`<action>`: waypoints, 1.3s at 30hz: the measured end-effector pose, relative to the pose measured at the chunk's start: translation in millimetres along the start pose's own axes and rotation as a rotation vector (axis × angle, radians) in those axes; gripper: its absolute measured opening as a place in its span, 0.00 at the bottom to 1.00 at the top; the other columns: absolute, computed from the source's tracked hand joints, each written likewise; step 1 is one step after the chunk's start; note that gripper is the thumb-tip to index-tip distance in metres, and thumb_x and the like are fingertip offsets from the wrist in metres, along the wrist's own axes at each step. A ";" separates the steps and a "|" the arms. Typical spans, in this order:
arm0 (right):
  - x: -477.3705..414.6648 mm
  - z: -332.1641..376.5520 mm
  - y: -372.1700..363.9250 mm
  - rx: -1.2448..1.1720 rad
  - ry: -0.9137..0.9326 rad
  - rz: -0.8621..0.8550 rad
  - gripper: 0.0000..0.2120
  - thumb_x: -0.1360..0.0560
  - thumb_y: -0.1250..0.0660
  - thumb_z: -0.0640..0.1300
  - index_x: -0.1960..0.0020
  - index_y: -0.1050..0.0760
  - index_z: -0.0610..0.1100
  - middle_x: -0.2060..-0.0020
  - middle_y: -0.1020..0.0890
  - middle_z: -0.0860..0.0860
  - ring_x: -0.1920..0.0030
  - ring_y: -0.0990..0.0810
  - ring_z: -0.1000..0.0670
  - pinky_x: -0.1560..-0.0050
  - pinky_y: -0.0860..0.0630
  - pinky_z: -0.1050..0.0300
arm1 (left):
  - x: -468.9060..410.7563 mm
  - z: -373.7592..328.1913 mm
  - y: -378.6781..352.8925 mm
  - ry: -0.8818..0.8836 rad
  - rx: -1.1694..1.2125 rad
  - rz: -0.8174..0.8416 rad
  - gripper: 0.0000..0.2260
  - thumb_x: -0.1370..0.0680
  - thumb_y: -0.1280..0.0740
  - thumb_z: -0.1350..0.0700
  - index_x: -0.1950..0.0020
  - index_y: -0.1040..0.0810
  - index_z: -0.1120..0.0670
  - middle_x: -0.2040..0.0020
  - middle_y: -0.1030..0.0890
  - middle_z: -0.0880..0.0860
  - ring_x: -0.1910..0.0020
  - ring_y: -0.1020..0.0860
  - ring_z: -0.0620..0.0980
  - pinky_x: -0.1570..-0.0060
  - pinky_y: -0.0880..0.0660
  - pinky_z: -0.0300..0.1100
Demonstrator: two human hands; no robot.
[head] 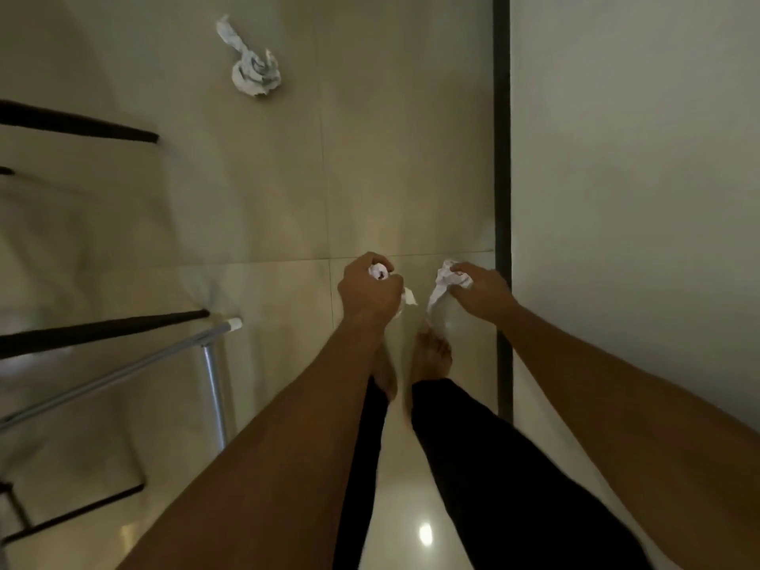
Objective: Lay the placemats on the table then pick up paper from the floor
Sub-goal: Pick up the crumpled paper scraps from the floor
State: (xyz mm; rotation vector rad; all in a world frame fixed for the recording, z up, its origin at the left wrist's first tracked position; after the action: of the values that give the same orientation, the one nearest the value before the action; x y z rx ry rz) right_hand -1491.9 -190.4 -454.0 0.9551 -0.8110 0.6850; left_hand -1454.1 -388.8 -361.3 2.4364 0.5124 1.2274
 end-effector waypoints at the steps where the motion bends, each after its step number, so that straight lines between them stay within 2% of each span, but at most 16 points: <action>1: -14.7 -7.7 -6.5 0.014 -0.027 0.025 0.24 0.21 0.37 0.53 0.27 0.33 0.50 0.31 0.26 0.43 0.30 0.30 0.37 0.27 0.37 0.46 | -8.1 1.4 -4.8 -0.018 0.007 -0.008 0.05 0.30 0.32 0.67 0.58 0.19 0.59 0.64 0.21 0.51 0.65 0.24 0.47 0.66 0.29 0.30; 5: -82.2 -25.3 -37.5 0.147 -0.122 0.178 0.32 0.21 0.37 0.57 0.22 0.43 0.50 0.23 0.38 0.43 0.23 0.43 0.38 0.24 0.53 0.43 | -58.9 23.2 -23.0 -0.008 0.002 -0.016 0.05 0.30 0.33 0.68 0.59 0.19 0.60 0.68 0.23 0.48 0.69 0.25 0.41 0.72 0.31 0.25; 7: -95.2 -26.4 -46.0 0.096 -0.204 0.174 0.35 0.23 0.32 0.54 0.22 0.43 0.46 0.24 0.38 0.41 0.24 0.41 0.37 0.25 0.47 0.43 | -70.0 38.0 -26.6 -0.010 -0.047 0.041 0.05 0.30 0.33 0.68 0.59 0.19 0.61 0.69 0.22 0.47 0.70 0.24 0.43 0.72 0.27 0.32; 10: -103.2 -13.5 -45.2 0.063 -0.180 0.050 0.25 0.23 0.32 0.46 0.29 0.32 0.39 0.30 0.29 0.40 0.29 0.31 0.40 0.29 0.37 0.49 | -74.7 56.0 -19.9 0.034 -0.087 0.088 0.06 0.30 0.34 0.68 0.59 0.19 0.61 0.68 0.21 0.50 0.66 0.20 0.50 0.66 0.22 0.42; 13: -87.4 10.3 -31.3 -0.191 -0.238 -0.061 0.20 0.25 0.29 0.43 0.34 0.24 0.38 0.35 0.23 0.41 0.35 0.24 0.41 0.35 0.30 0.54 | -62.3 59.1 -4.3 0.108 -0.095 0.153 0.06 0.29 0.32 0.68 0.56 0.18 0.59 0.65 0.20 0.51 0.62 0.18 0.53 0.59 0.19 0.47; 15: -65.3 38.3 -10.6 -0.417 -0.235 -0.089 0.16 0.26 0.27 0.42 0.39 0.20 0.39 0.38 0.20 0.40 0.40 0.21 0.41 0.37 0.25 0.50 | -48.1 44.4 10.8 0.155 -0.076 0.216 0.10 0.30 0.31 0.68 0.52 0.19 0.58 0.60 0.19 0.53 0.58 0.18 0.58 0.56 0.19 0.49; 18: -20.8 104.5 25.2 -0.779 -0.167 0.039 0.12 0.24 0.31 0.33 0.42 0.22 0.30 0.42 0.21 0.30 0.52 0.20 0.42 0.52 0.21 0.54 | -31.1 -3.6 39.3 0.147 -0.027 0.214 0.21 0.33 0.31 0.66 0.41 0.22 0.55 0.51 0.20 0.58 0.55 0.20 0.56 0.54 0.20 0.47; 21: 20.0 178.5 63.2 -0.824 -0.121 0.229 0.14 0.22 0.33 0.36 0.38 0.24 0.32 0.46 0.19 0.33 0.54 0.19 0.46 0.51 0.20 0.58 | -29.1 -62.3 81.1 0.093 0.052 0.185 0.30 0.32 0.31 0.67 0.31 0.29 0.50 0.42 0.27 0.57 0.48 0.24 0.54 0.50 0.23 0.46; 24: 45.5 256.5 100.5 -0.703 -0.009 0.387 0.12 0.23 0.32 0.37 0.40 0.23 0.36 0.56 0.20 0.39 0.60 0.21 0.50 0.58 0.22 0.61 | -41.0 -121.7 129.8 0.011 0.130 0.259 0.30 0.32 0.28 0.59 0.31 0.28 0.48 0.39 0.23 0.57 0.47 0.21 0.55 0.48 0.21 0.48; 26: 51.9 303.3 120.8 -0.625 0.038 0.377 0.11 0.23 0.31 0.37 0.43 0.29 0.41 0.64 0.22 0.43 0.68 0.26 0.53 0.66 0.27 0.61 | -54.2 -159.2 160.5 0.032 0.164 0.290 0.26 0.35 0.30 0.54 0.35 0.23 0.48 0.42 0.19 0.56 0.47 0.19 0.55 0.44 0.20 0.50; 28: 42.9 346.3 137.2 -0.609 0.045 0.348 0.13 0.24 0.30 0.38 0.47 0.34 0.44 0.70 0.25 0.48 0.72 0.29 0.55 0.69 0.32 0.61 | -74.1 -187.8 189.0 0.084 0.223 0.231 0.23 0.36 0.31 0.54 0.41 0.19 0.48 0.47 0.17 0.54 0.51 0.19 0.52 0.44 0.20 0.48; 30: 26.5 385.4 149.7 -0.620 0.076 0.393 0.10 0.23 0.31 0.42 0.53 0.33 0.46 0.72 0.25 0.52 0.71 0.30 0.54 0.68 0.35 0.59 | -98.2 -210.5 213.9 0.112 0.243 0.136 0.16 0.34 0.28 0.55 0.47 0.17 0.48 0.51 0.15 0.52 0.52 0.17 0.51 0.45 0.19 0.49; 32: 1.8 418.8 159.6 -0.660 0.073 0.477 0.10 0.22 0.33 0.50 0.53 0.31 0.46 0.69 0.22 0.54 0.69 0.28 0.55 0.66 0.33 0.59 | -131.7 -226.3 235.7 0.141 0.248 0.040 0.10 0.31 0.26 0.57 0.51 0.17 0.50 0.54 0.16 0.51 0.53 0.17 0.52 0.50 0.18 0.46; 34: -30.7 444.1 165.5 -0.623 0.041 0.450 0.12 0.22 0.33 0.55 0.51 0.30 0.47 0.61 0.19 0.51 0.66 0.23 0.53 0.64 0.29 0.58 | -162.0 -231.4 258.9 0.163 0.238 -0.091 0.06 0.30 0.27 0.59 0.53 0.17 0.52 0.58 0.17 0.51 0.57 0.18 0.52 0.54 0.20 0.45; 36: -77.5 466.0 177.1 -0.430 0.068 0.293 0.12 0.23 0.32 0.55 0.51 0.28 0.48 0.56 0.18 0.47 0.63 0.20 0.51 0.62 0.26 0.56 | -201.0 -234.9 277.3 0.179 0.244 -0.178 0.04 0.29 0.27 0.59 0.55 0.17 0.54 0.61 0.17 0.52 0.60 0.17 0.52 0.58 0.20 0.43; 39: -129.5 490.2 192.3 -0.030 0.217 0.139 0.11 0.22 0.33 0.51 0.44 0.26 0.47 0.57 0.19 0.46 0.59 0.19 0.47 0.55 0.27 0.58 | -244.7 -229.6 292.2 0.200 0.235 -0.236 0.04 0.27 0.29 0.61 0.53 0.17 0.56 0.61 0.19 0.52 0.65 0.21 0.46 0.72 0.28 0.27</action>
State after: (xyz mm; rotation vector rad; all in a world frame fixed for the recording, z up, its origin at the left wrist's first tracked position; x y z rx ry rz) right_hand -1854.6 -568.2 -313.6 0.7863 -0.6971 0.8786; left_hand -1732.3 -721.9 -263.4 2.3608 1.0223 1.3804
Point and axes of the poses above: each hand's wrist, its own x-axis away from the middle knuckle, its own y-axis out of the back of the hand, z = x × y, the point moved 4 cm from there along -x, towards the middle knuckle
